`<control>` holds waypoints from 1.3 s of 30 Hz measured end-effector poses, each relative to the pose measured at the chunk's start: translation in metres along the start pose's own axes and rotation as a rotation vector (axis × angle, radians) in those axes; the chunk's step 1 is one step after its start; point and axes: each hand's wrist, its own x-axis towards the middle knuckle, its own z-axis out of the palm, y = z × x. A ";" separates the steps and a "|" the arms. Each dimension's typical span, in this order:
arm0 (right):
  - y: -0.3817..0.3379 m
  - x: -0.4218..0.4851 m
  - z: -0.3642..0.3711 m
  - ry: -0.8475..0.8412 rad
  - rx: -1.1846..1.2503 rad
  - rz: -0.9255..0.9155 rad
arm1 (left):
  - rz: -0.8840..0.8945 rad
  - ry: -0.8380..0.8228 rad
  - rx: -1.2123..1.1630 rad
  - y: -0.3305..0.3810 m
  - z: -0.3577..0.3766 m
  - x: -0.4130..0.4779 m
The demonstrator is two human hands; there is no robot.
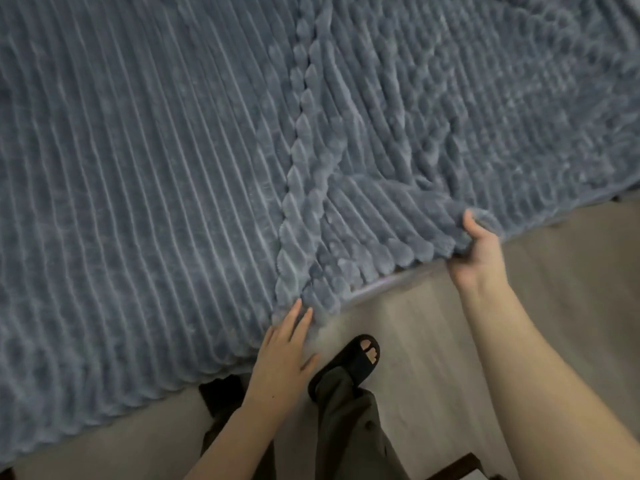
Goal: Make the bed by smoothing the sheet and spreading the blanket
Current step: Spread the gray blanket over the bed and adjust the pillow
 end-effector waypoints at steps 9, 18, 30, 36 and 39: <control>-0.037 0.030 -0.154 0.337 -0.550 -0.007 | -0.210 -0.229 0.123 0.049 0.037 0.031; -0.032 0.092 -0.157 0.577 -0.607 0.086 | -0.007 0.023 -0.022 0.085 0.028 0.075; -0.106 0.155 -0.116 0.336 -0.371 0.071 | -0.030 -0.258 -0.145 0.190 0.027 0.181; -0.119 0.169 -0.132 0.365 -0.542 0.081 | -0.004 -0.250 -0.187 0.241 0.028 0.235; -0.130 0.164 -0.158 0.516 -0.590 -0.095 | -0.035 -0.357 -0.042 0.254 0.033 0.252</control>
